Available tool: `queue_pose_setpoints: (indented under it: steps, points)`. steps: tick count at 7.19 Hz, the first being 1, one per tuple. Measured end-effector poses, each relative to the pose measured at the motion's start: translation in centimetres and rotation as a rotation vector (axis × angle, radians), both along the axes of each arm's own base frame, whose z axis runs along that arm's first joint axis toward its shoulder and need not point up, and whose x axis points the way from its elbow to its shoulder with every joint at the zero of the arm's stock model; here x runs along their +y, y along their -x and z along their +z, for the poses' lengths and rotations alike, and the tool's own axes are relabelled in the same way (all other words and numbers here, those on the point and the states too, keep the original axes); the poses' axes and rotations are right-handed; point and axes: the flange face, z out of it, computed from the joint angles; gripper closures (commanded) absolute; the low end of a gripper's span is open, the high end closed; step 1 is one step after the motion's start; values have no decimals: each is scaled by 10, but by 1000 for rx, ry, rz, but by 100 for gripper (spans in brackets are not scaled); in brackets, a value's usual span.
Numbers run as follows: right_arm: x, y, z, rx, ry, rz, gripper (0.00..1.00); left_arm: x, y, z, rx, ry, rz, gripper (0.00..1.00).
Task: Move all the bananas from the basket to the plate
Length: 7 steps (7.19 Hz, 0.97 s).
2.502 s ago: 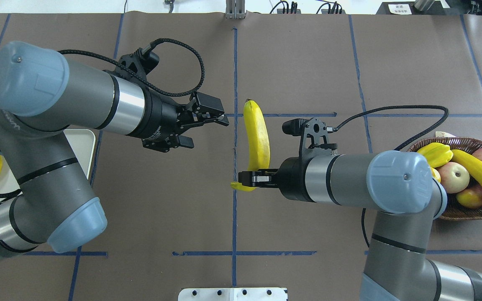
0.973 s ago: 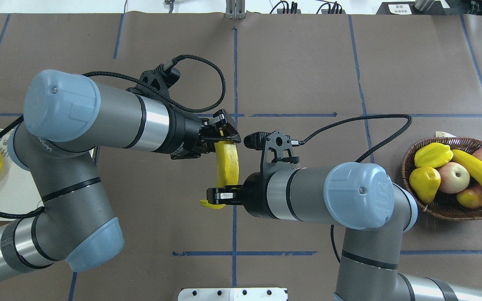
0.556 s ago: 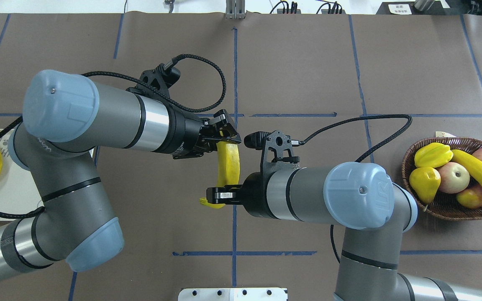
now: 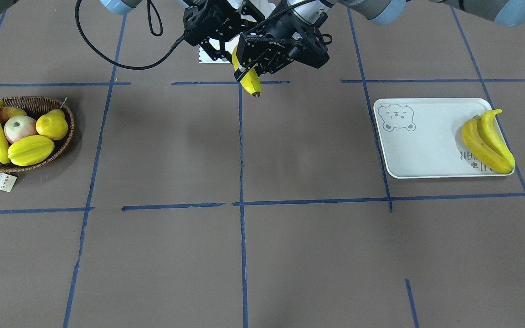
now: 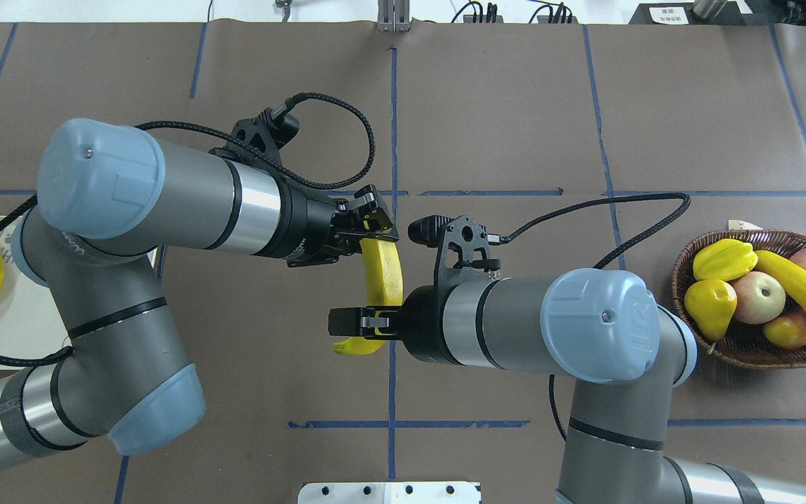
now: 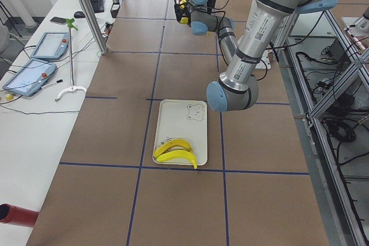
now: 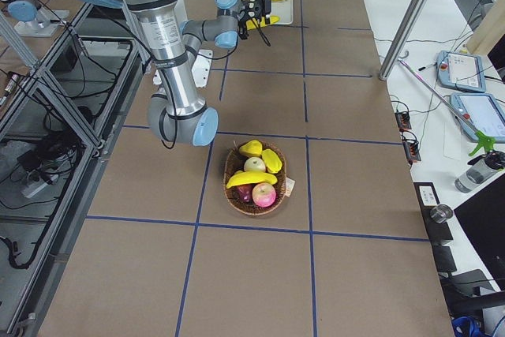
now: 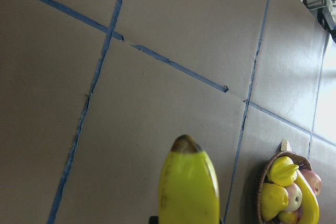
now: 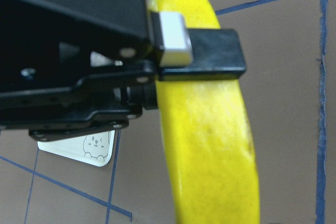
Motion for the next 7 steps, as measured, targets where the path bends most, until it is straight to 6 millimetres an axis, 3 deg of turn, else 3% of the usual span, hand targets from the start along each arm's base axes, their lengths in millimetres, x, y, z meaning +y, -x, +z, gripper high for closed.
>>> queue_pose_setpoints:
  steps: [2,4,5,7]
  points:
    - [-18,-26,4,-1,13,-43,0,-2,3,12,-31,19,-5,100]
    - [-45,-67,29,36,50,-86,0,-18,7,38,-161,100,-34,100]
    - [-60,-91,45,57,75,-99,0,-30,13,56,-248,156,-57,100]
    - [-82,-119,85,120,96,-93,0,-50,34,104,-403,252,-97,100]
